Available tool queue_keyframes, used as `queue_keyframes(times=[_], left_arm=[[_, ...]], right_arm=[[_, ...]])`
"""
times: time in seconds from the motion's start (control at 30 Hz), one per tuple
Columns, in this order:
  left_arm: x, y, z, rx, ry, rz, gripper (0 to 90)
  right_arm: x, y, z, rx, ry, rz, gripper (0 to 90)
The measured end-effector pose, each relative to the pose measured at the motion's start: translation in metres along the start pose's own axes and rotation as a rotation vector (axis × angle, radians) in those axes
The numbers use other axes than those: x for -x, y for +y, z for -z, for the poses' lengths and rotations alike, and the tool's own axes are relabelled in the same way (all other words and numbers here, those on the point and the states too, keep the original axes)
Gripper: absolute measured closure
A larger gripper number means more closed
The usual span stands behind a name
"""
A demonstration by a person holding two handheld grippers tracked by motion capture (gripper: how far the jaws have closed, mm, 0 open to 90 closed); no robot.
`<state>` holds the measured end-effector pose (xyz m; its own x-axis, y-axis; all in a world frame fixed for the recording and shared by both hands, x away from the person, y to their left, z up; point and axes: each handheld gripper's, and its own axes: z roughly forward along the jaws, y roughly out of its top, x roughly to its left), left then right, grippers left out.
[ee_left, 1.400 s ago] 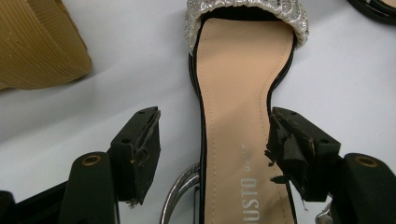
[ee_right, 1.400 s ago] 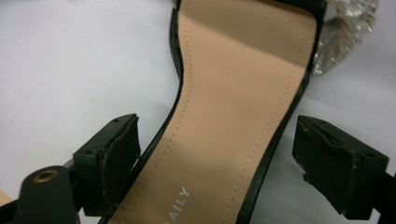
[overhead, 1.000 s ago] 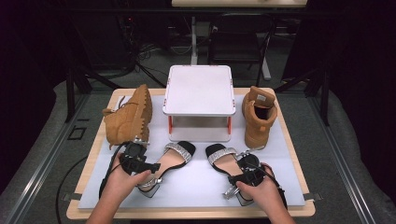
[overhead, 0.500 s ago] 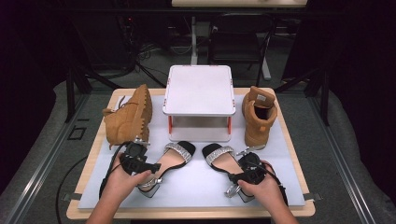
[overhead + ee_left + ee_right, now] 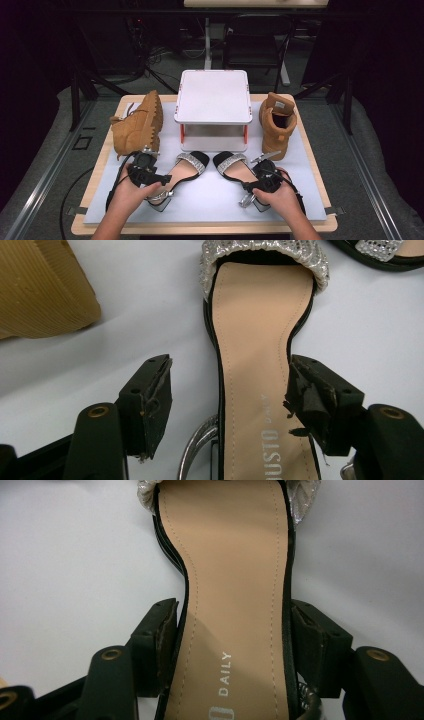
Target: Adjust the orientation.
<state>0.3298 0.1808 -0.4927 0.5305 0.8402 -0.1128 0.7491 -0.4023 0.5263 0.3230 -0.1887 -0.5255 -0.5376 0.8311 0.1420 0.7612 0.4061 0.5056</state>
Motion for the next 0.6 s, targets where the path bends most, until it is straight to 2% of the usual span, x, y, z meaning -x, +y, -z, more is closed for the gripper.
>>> queue_keyframes(times=[0.17, 0.3, 0.43, 0.5, 0.53, 0.6], left_arm=[[0.0009, 0.0001, 0.0009, 0.009, -0.003, -0.007, 34.6], [-0.0009, 0.0002, 0.003, 0.013, -0.025, 0.002, 35.7], [-0.001, -0.0005, 0.0021, 0.008, -0.029, -0.009, 38.6], [-0.0006, -0.0005, 0.0015, 0.013, -0.026, -0.02, 38.6], [-0.0001, -0.0003, 0.0014, 0.015, -0.026, -0.025, 38.6], [0.001, 0.0002, 0.0021, 0.031, -0.016, -0.032, 38.6]], right_arm=[[0.0005, -0.0003, 0.0001, 0.003, -0.003, 0.001, 38.8], [-0.0017, -0.0013, 0.0005, 0.016, -0.016, -0.004, 37.0], [-0.0033, 0.0002, 0.0031, 0.006, -0.023, 0.014, 32.9], [-0.0049, 0.0016, 0.0048, 0.01, -0.014, 0.021, 30.7], [-0.0055, 0.0023, 0.0059, 0.007, -0.028, 0.034, 30.3], [-0.0075, 0.0038, 0.0077, 0.006, -0.028, 0.045, 29.5]])
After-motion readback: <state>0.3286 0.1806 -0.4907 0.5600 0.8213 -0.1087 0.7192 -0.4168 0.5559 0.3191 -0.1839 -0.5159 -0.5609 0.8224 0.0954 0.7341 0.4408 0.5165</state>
